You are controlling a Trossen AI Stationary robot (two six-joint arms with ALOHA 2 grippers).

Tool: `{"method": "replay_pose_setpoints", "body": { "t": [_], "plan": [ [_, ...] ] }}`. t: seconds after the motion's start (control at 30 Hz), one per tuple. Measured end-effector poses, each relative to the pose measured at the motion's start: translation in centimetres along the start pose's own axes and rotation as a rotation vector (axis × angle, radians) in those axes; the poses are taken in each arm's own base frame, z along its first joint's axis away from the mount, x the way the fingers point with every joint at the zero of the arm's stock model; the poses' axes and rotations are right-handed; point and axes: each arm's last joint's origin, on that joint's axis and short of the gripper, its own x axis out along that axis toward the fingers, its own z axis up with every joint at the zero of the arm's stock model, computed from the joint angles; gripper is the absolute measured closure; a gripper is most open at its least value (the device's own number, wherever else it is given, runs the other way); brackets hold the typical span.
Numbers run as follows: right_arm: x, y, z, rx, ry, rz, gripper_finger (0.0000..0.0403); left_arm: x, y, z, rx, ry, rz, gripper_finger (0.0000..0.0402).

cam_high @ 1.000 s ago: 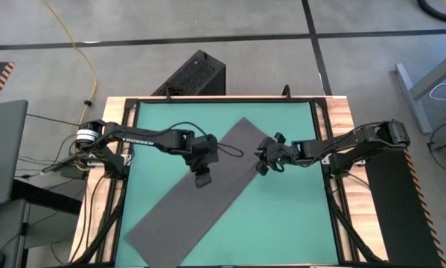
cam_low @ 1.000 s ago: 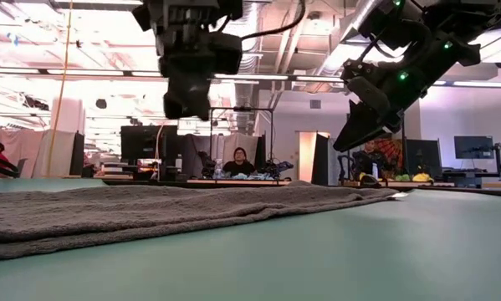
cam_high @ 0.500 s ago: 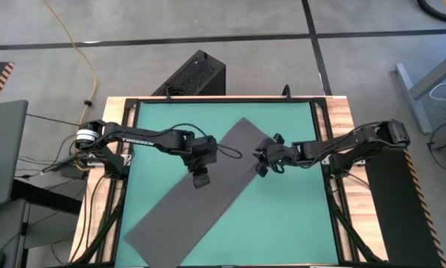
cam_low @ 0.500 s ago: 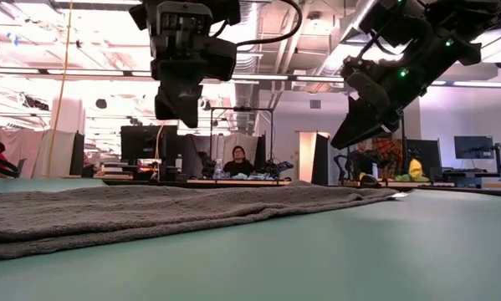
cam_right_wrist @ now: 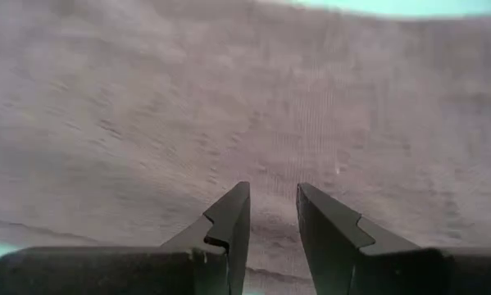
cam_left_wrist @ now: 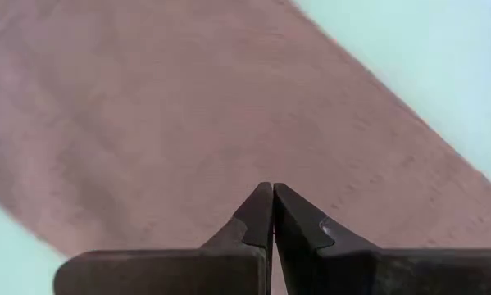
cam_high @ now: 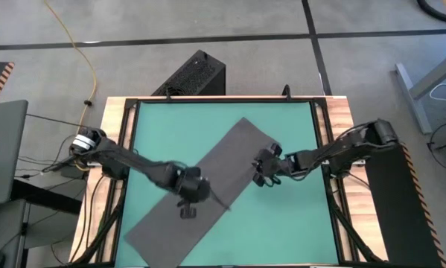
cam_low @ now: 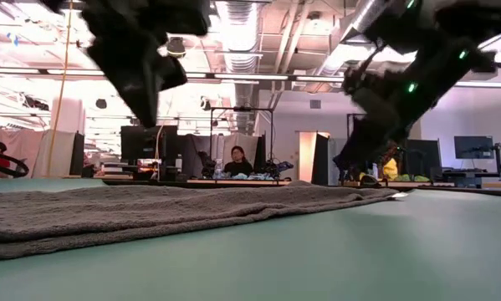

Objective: Roll towel into tight, uniform cylinder
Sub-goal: Fold the gray towel

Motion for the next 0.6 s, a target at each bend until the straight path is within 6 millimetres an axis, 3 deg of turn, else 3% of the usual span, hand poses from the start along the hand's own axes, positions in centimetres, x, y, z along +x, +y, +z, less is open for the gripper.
{"method": "replay_pose_setpoints", "body": {
  "t": [0.13, 0.23, 0.43, 0.6],
  "plan": [
    [2.6, -0.7, -1.0, -0.008, 0.061, -0.073, 0.0275, 1.0, -2.1, -1.2, 0.022, -0.058, -0.001, 0.0401],
    [4.1, -1.9, -1.2, -0.019, 0.099, -0.131, 0.0275, 2.6, -2.5, -3.1, 0.008, -0.058, 0.014, 0.0401],
    [5.6, -5.5, 0.5, -0.029, 0.111, -0.239, 0.0275, 5.2, -0.5, -7.3, -0.092, 0.039, 0.021, 0.0401],
    [5.0, -7.8, 4.3, 0.006, 0.04, -0.258, 0.0275, 5.6, 1.7, -7.9, -0.172, -0.115, 0.003, 0.0401]
  ]
}}
